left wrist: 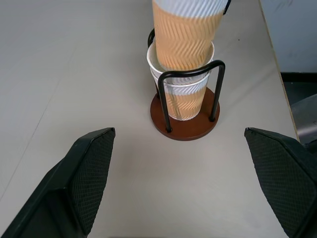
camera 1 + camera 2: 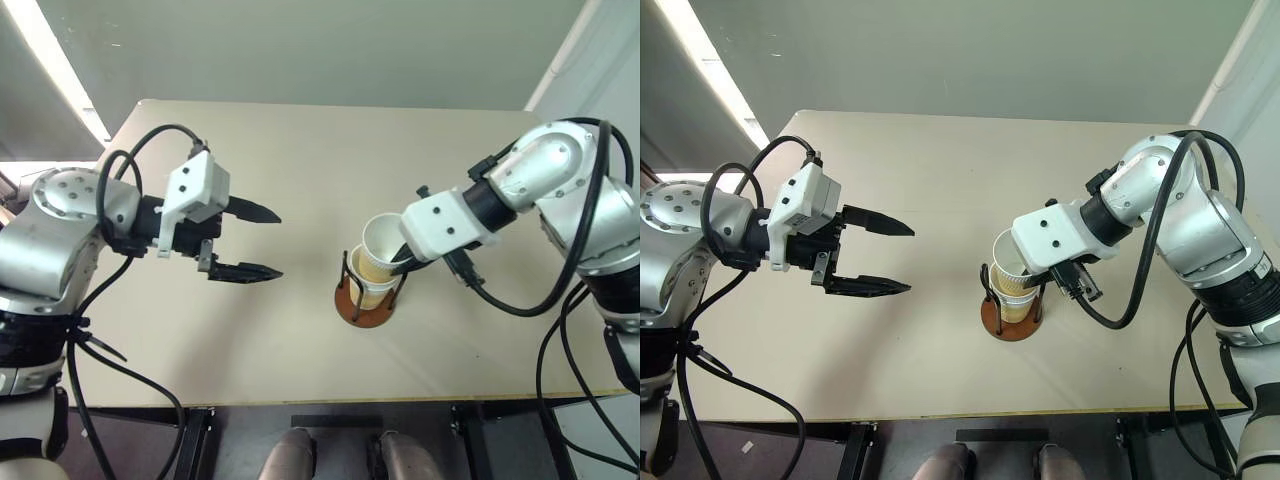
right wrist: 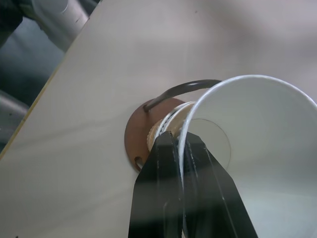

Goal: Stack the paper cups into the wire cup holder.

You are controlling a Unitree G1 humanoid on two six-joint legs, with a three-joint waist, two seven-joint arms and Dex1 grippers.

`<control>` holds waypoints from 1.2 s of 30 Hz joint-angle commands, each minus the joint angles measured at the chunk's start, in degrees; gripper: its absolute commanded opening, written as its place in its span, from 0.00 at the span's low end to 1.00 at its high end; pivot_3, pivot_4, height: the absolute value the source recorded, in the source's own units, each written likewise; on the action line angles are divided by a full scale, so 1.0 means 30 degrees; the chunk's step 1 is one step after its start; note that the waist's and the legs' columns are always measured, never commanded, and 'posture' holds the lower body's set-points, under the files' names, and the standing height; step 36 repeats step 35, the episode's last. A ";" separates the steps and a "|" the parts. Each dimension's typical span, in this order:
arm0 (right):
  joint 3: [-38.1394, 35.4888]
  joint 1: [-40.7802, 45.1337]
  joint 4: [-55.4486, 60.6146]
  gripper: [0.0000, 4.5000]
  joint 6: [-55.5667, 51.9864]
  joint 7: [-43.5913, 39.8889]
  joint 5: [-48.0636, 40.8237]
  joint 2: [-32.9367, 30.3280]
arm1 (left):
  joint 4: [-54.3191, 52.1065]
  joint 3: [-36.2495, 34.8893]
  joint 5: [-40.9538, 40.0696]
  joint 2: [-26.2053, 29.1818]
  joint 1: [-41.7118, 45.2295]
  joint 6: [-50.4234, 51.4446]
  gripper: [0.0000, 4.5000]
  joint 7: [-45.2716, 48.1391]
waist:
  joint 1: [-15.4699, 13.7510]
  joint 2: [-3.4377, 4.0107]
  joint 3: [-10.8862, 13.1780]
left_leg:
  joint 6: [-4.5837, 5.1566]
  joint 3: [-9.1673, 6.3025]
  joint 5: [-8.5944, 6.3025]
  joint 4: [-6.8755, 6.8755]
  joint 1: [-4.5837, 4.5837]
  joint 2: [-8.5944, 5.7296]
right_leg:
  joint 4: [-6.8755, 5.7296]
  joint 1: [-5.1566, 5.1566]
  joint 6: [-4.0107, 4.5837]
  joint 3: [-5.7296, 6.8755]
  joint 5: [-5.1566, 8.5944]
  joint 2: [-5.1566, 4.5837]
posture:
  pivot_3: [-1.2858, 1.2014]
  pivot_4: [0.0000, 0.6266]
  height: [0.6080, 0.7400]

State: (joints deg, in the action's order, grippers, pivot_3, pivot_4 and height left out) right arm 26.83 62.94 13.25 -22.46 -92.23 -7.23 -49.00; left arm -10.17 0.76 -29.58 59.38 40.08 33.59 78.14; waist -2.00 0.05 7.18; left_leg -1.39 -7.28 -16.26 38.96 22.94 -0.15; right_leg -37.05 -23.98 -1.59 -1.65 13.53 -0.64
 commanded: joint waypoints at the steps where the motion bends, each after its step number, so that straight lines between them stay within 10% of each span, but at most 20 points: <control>1: -0.0028 0.0193 -0.0069 0.05 0.0593 0.0037 0.0460 0.0452 | -0.0304 -0.0328 0.0070 -0.0062 0.0111 -0.0337 1.00 -0.0157 | 0.0013 0.0000 0.0000 | 0.0000 -0.0001 0.0000 -0.0001 -0.0002 0.0001 | 0.0000 0.0000 0.0001 0.0000 0.0000 0.0000 | 0.52 0.24 1.00; 11: -0.1810 0.1192 -0.0620 0.78 -0.1972 0.1245 -0.0664 0.1745 | -0.0419 -0.0737 -0.0133 0.0156 -0.0273 -0.0146 1.00 -0.0389 | 0.0020 0.0000 0.0000 | -0.0001 -0.0002 0.0000 -0.0004 0.0001 0.0000 | 0.0002 -0.0002 0.0004 0.0002 0.0002 0.0001 | 0.52 0.24 1.00; 20: -0.7419 0.1179 -0.4374 0.78 -0.7790 0.5782 -0.3864 0.2609 | -0.0723 -0.1942 -0.0826 -0.0061 -0.1152 0.2681 1.00 -0.3193 | 0.0002 0.0000 0.0000 | -0.0024 -0.0002 0.0006 -0.0022 -0.0006 -0.0002 | 0.0007 -0.0001 0.0014 0.0001 0.0008 0.0000 | 0.52 0.24 1.00; 36: -1.0284 -0.4132 -1.0832 0.78 -0.5348 1.1567 -0.2655 0.1641 | 0.0043 -0.4742 0.0191 -0.2286 -0.4294 0.3204 1.00 -0.9951 | -0.0156 0.0000 0.0000 | -0.0094 0.0009 0.0034 -0.0089 -0.0034 -0.0002 | -0.0012 -0.0008 0.0017 -0.0003 0.0010 0.0003 | 0.52 0.24 1.00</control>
